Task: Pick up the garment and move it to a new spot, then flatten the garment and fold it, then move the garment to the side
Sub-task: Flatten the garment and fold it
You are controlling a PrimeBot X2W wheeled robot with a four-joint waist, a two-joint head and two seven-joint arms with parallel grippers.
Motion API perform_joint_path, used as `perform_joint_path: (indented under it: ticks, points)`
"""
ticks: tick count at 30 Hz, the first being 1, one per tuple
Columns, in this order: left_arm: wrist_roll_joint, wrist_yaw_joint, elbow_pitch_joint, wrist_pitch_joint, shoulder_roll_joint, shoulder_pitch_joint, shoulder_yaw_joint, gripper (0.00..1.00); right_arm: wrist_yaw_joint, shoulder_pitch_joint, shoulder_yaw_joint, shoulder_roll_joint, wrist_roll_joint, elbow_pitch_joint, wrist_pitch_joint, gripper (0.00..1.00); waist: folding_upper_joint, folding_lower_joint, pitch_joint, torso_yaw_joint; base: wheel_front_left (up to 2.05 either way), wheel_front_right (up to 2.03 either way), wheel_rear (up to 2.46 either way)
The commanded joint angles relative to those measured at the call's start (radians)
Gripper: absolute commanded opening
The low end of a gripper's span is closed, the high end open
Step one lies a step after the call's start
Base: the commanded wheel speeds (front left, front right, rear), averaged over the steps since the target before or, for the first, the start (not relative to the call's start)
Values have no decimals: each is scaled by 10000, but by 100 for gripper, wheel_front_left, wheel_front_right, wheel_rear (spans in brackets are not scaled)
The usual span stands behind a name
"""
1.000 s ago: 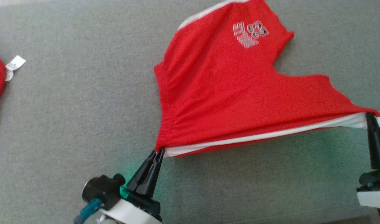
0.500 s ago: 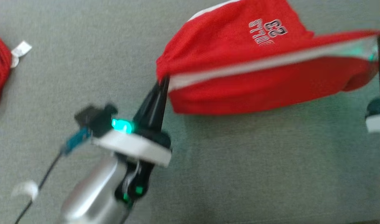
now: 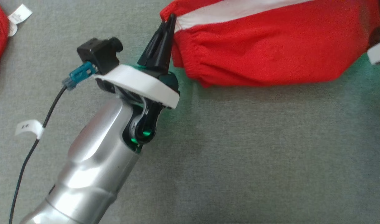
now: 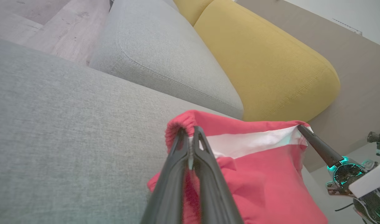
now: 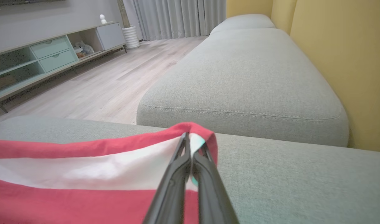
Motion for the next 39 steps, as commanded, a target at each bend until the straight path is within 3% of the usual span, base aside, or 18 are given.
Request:
perform_joint_path:
  ticks: [1,6,8,9,10,11,12,13,19,24,29,35,39]
  points:
    - [204,-18,-124,-127,72,-389,311,0,-9,-421,487,-391,213,230,-162,0,0,-4,201,205,0,0,0]
    - [246,-192,228,-232,-27,-559,220,0,-9,-1195,1535,-425,610,1139,-288,0,0,-4,273,360,0,0,0]
    - [263,-237,441,-350,-80,-624,224,0,-9,-1480,1998,-403,837,1551,-372,10,0,-4,287,440,0,0,0]
    - [273,-270,553,-417,-112,-649,216,0,-9,-1600,2204,-392,947,1743,-429,33,0,-4,282,472,0,0,0]
    - [271,-301,667,-497,-156,-660,212,5,-9,-1711,2392,-402,1020,1951,-517,67,0,-4,266,512,0,0,0]
    - [285,-336,782,-581,-191,-666,197,33,-9,-1809,2566,-396,1099,2144,-621,100,0,-4,244,539,0,0,0]
    - [322,-373,894,-669,-217,-663,163,75,-9,-1888,2678,-380,1175,2348,-763,100,0,-4,205,564,0,0,0]
    - [395,-400,1000,-793,-236,-655,124,100,-9,-1945,2824,-354,1243,2466,-935,100,0,-4,157,589,0,0,0]
    - [1756,-142,1619,-1950,-24,-367,-411,100,-9,-1625,3602,-477,1821,2399,-1560,100,0,-4,-423,621,0,0,0]
    - [3325,959,1471,-2419,73,523,-309,100,-9,-757,3413,-475,1959,2699,-1645,100,0,-4,-1137,581,0,0,0]
    - [4902,1852,-133,-2434,-255,2255,870,100,-9,-45,2485,-175,1391,3785,-1651,100,0,-4,-1618,794,0,0,0]
    - [6555,2037,-1589,-2436,-604,3989,1601,100,-9,157,2074,177,714,5512,-1652,100,0,-4,-1919,1430,0,0,0]
    - [7222,2001,-2095,-2437,-761,4730,1700,100,-9,140,1927,312,874,6581,-1586,100,0,-4,-1961,1992,0,0,0]
